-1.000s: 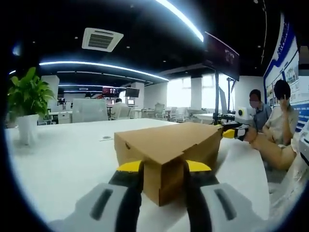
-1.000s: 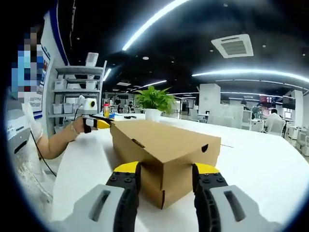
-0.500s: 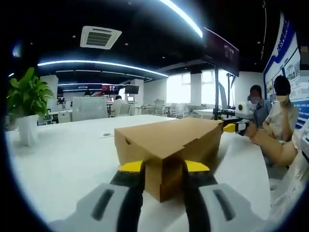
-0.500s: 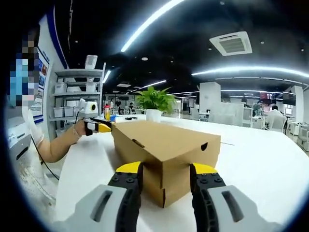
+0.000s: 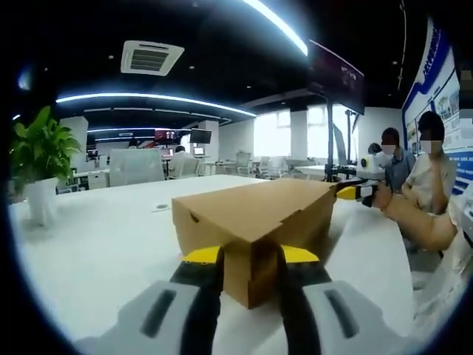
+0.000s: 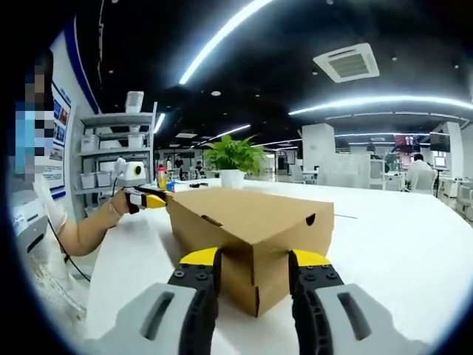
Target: Operate the shoe box by opening the lid, removing the specified soft item, and placing it in the target area until the item is outside and the box remains undamaged.
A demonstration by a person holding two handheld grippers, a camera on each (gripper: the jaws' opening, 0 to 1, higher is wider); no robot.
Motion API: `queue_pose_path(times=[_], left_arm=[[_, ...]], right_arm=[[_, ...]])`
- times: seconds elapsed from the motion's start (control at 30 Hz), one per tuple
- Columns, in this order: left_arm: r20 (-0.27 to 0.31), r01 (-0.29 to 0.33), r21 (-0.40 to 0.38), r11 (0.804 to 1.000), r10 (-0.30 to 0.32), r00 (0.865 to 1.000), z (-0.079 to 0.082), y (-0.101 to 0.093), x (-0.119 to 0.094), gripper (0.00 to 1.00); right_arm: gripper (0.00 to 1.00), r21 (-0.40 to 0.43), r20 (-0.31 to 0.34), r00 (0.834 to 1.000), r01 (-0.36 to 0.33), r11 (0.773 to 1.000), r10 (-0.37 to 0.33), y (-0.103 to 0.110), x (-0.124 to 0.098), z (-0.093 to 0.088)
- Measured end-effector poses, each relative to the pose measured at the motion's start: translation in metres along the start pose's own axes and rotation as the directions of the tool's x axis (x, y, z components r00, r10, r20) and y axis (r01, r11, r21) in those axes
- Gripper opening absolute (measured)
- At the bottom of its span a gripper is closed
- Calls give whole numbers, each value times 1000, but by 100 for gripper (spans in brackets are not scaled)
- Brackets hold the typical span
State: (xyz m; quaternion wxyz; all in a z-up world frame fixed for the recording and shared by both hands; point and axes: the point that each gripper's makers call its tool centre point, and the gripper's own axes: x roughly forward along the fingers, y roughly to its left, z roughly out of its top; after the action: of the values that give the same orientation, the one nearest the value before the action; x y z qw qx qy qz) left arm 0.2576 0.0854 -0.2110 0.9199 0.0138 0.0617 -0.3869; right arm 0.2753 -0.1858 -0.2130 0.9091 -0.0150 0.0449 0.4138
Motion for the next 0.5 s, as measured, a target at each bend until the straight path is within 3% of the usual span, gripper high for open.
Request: queue_pose_path(times=[0.5], left_arm=[[11, -10, -18, 1000, 11, 1000, 1, 4, -2, 29]], right_arm=[[35, -15, 5, 1000, 29, 999, -29, 6, 3, 2]])
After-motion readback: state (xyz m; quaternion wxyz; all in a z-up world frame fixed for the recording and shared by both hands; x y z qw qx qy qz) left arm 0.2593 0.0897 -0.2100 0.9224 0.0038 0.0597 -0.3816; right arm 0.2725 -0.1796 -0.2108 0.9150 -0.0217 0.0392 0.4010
